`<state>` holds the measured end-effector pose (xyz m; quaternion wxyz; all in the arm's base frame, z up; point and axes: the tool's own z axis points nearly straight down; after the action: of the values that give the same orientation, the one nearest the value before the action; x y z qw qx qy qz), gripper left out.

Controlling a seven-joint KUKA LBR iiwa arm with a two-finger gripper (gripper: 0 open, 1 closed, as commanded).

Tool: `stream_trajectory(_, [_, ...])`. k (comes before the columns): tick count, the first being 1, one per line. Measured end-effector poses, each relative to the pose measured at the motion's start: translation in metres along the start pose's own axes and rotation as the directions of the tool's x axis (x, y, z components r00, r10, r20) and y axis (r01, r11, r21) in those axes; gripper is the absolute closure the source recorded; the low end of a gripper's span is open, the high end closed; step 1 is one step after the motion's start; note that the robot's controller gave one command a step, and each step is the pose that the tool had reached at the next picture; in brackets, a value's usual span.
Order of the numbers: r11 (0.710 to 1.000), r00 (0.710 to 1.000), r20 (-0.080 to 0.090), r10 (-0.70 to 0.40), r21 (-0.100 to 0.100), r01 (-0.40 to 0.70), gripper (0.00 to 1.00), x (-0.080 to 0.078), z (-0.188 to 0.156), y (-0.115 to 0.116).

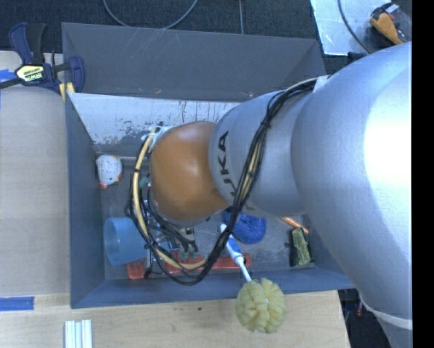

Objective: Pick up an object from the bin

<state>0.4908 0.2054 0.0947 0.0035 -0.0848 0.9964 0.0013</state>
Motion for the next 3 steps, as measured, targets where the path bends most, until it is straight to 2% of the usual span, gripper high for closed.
stream_trajectory(1, [0.935, 0.935, 0.005, 0.355, -0.004, -0.355, 1.0, -0.004, 0.018, 0.007])
stream_trajectory(2, [0.935, 0.935, 0.005, 0.356, -0.005, -0.355, 1.0, -0.004, 0.018, 0.007])
stream_trajectory(3, [0.933, 0.933, 0.005, 0.361, 0.012, -0.361, 1.0, -0.028, 0.022, 0.01])
